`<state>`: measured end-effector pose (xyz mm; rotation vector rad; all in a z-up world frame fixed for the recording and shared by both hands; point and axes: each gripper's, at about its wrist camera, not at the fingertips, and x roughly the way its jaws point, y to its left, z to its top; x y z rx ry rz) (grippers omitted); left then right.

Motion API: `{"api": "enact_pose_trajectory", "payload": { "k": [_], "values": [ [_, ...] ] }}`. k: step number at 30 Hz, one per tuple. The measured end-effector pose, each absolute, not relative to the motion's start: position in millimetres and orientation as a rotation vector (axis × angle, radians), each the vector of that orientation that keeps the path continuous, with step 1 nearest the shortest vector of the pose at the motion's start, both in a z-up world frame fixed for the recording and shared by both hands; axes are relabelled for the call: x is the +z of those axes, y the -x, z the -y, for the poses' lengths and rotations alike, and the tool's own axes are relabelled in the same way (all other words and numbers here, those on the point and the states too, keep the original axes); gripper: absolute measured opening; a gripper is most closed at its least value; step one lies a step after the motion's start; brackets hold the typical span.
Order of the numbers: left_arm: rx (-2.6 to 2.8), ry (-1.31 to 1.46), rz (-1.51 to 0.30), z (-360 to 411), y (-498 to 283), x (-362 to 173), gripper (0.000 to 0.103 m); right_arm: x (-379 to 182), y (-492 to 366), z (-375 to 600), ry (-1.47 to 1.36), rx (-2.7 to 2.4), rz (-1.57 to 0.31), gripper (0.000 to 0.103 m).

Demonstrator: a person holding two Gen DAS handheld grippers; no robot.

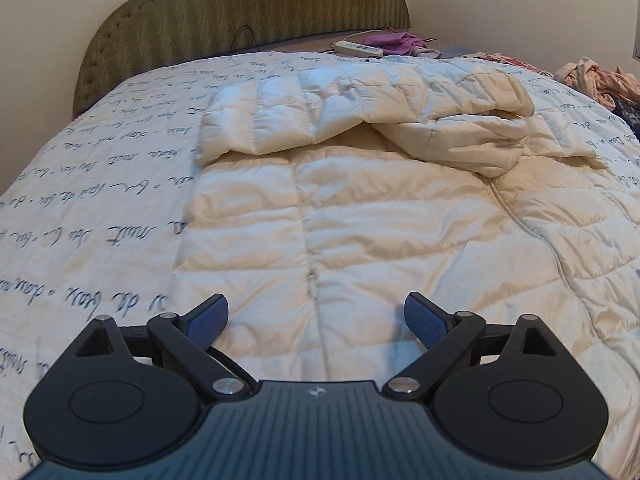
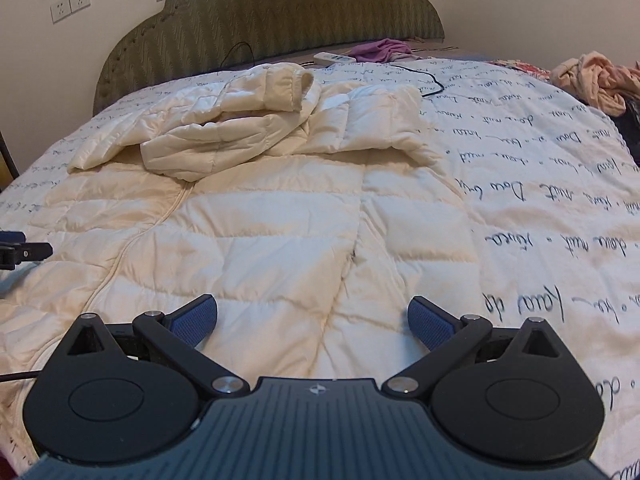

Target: Fold small clothes

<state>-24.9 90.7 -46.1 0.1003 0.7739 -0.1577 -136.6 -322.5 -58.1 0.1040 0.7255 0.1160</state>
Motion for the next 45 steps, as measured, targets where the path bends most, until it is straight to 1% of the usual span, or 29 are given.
{"api": "enact_pose_trajectory", "payload": {
  "k": [5, 13, 15, 18, 27, 31, 36, 37, 39, 41, 45],
  "values": [
    [-0.184, -0.093, -0.766, -105, 43, -39, 0.096, -56, 156, 336, -0.152, 0.114, -0.711, 0.103],
    [-0.171, -0.178, -0.695, -122, 74, -25, 0.096, -52, 186, 358, -0.240, 0.108, -0.682, 0.103],
    [-0.151, -0.170, -0.687, -132, 79, -21, 0.096, -51, 193, 363, -0.255, 0.098, -0.678, 0.103],
    [-0.095, -0.153, -0.680, -151, 86, -15, 0.100, -52, 205, 370, -0.265, 0.084, -0.677, 0.103],
    [0.154, -0.092, -0.669, -217, 102, 16, 0.100, -58, 240, 389, -0.308, 0.044, -0.695, 0.103],
    [0.329, -0.091, -0.605, -242, 108, 42, 0.100, -61, 247, 390, -0.326, 0.051, -0.701, 0.103],
    [0.580, -0.203, -0.444, -260, 119, 84, 0.100, -62, 248, 383, -0.319, 0.074, -0.707, 0.103],
    [0.598, -0.209, -0.417, -262, 122, 91, 0.102, -63, 248, 382, -0.319, 0.078, -0.709, 0.103],
    [0.572, -0.205, -0.369, -264, 127, 103, 0.103, -65, 247, 380, -0.323, 0.080, -0.714, 0.103],
    [0.453, -0.129, -0.387, -263, 129, 103, 0.103, -67, 246, 379, -0.325, 0.081, -0.722, 0.103],
    [0.028, -0.031, -0.581, -247, 111, 66, 0.103, -68, 247, 376, -0.323, 0.101, -0.728, 0.103]
  ]
}}
